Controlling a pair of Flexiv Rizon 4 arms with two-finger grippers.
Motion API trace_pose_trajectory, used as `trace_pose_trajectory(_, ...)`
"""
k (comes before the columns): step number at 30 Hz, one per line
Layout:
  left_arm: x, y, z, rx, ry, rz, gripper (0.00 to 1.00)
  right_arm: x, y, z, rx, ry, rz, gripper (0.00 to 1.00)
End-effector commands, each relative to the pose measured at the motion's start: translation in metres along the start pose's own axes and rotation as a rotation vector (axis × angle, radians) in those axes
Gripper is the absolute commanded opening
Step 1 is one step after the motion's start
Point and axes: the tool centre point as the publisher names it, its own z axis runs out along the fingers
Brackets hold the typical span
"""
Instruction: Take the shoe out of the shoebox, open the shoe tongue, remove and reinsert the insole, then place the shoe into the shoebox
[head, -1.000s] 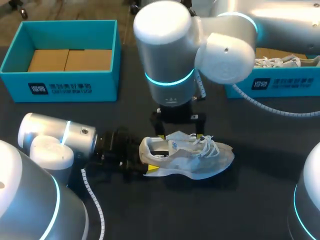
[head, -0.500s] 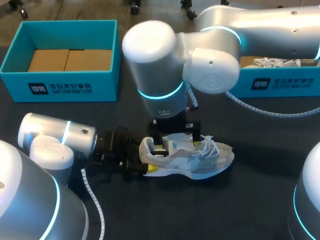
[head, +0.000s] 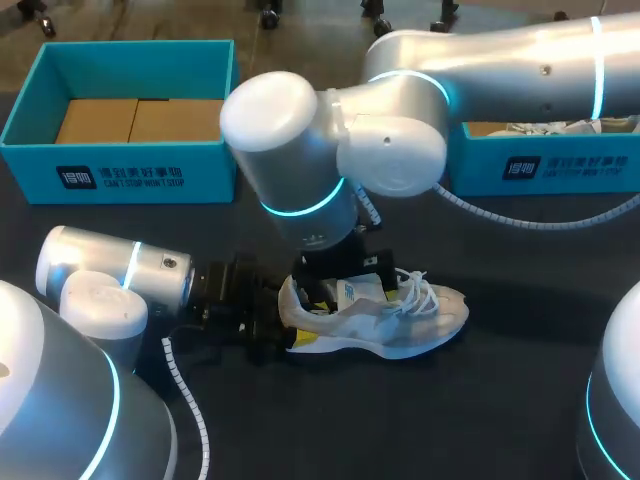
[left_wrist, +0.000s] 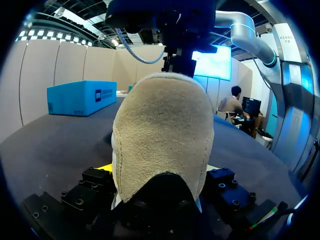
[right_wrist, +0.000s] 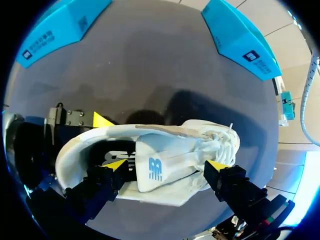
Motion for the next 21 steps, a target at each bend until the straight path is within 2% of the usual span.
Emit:
trace_pose_trajectory(1, -0.002, 0.0, 0.0, -0.004, 0.001, -0.001, 0.0, 0.007, -0.003, 0.004, 0.004, -0.205, 0.27, 1.0)
trace_pose_trajectory(7, -0.002, 0.0, 0.0, -0.004, 0.001, -0.001, 0.0, -0.009, -0.003, 0.006, 0.015, -0.236, 0.304, 1.0)
trace_pose_trajectory(12, -0.002, 0.0, 0.0, -0.004, 0.001, -0.001, 0.0, -0.022, -0.001, -0.004, 0.011, -0.263, 0.324, 1.0)
trace_pose_trajectory(13, -0.002, 0.0, 0.0, -0.004, 0.001, -0.001, 0.0, -0.025, 0.0, -0.005, 0.011, -0.266, 0.328, 0.8)
trace_pose_trajectory(14, -0.002, 0.0, 0.0, -0.004, 0.001, -0.001, 0.0, -0.027, 0.0, -0.006, 0.013, -0.271, 0.333, 0.56)
trace_pose_trajectory(15, -0.002, 0.0, 0.0, -0.004, 0.001, -0.001, 0.0, -0.03, 0.001, -0.007, 0.016, -0.274, 0.337, 0.47)
trace_pose_trajectory(19, -0.002, 0.0, 0.0, -0.004, 0.001, -0.001, 0.0, -0.038, 0.001, -0.015, 0.013, -0.276, 0.355, 0.25)
trace_pose_trajectory(21, -0.002, 0.0, 0.0, -0.004, 0.001, -0.001, 0.0, -0.041, 0.001, -0.019, 0.011, -0.276, 0.363, 0.19)
